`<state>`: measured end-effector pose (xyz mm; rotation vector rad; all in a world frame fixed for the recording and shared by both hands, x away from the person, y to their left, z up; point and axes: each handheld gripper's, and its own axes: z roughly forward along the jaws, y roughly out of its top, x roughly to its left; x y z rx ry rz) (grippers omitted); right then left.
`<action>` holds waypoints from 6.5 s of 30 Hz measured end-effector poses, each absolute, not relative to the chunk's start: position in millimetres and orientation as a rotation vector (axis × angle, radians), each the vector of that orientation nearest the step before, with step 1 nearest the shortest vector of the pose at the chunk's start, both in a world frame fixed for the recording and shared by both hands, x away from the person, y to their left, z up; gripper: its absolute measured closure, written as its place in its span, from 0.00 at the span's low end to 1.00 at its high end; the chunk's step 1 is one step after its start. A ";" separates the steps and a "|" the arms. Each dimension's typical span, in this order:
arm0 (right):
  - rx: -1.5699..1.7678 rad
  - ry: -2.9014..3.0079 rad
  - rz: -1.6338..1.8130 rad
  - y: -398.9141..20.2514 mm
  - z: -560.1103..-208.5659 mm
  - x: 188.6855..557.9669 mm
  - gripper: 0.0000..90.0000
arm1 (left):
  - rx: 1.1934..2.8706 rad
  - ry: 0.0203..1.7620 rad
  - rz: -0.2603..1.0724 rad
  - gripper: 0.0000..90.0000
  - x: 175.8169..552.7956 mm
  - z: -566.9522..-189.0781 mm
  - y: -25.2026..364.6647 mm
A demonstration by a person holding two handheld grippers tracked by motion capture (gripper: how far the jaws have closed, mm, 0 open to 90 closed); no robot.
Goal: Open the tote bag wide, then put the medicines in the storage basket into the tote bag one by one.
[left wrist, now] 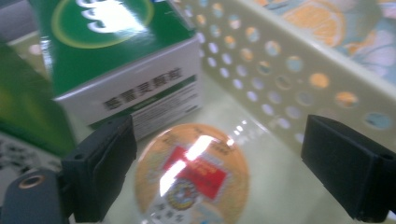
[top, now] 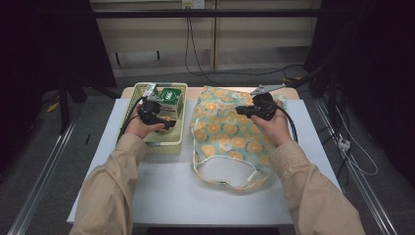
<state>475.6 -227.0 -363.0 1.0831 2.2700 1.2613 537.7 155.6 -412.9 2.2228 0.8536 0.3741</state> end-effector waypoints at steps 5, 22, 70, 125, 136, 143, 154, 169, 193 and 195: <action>1.082 2.277 1.259 -226.2 -363.8 475.7 1.00 | 2.205 0.845 0.384 0.15 537.1 -412.0 153.6; 1.073 2.279 1.258 -227.0 -361.3 474.8 1.00 | 2.285 0.956 0.373 0.12 543.6 -432.5 150.4; 1.070 2.289 1.255 -225.7 -361.6 474.5 1.00 | 2.320 1.060 0.392 0.15 546.1 -440.4 153.4; 1.079 2.301 1.251 -214.1 -368.9 482.5 1.00 | 2.231 1.112 0.267 0.23 541.7 -377.7 165.0; 1.102 2.279 1.246 -218.4 -368.9 484.4 1.00 | 2.218 1.044 0.221 0.23 529.1 -361.3 155.5; 1.109 2.270 1.249 -220.1 -368.0 486.4 1.00 | 2.220 0.998 0.206 0.23 521.3 -354.6 144.1; 1.108 2.269 1.253 -219.6 -369.1 486.8 1.00 | 2.219 0.888 0.120 0.23 507.5 -346.1 117.3; 1.110 2.273 1.250 -219.0 -371.6 488.3 1.00 | 2.209 0.740 0.065 0.23 483.3 -336.9 84.2; 1.109 2.257 1.277 -223.4 -366.4 486.4 1.00 | 2.262 0.609 0.014 0.23 458.5 -362.5 21.6; 1.110 2.259 1.275 -222.9 -367.0 486.4 1.00 | 2.266 0.608 0.013 0.23 458.1 -364.1 19.8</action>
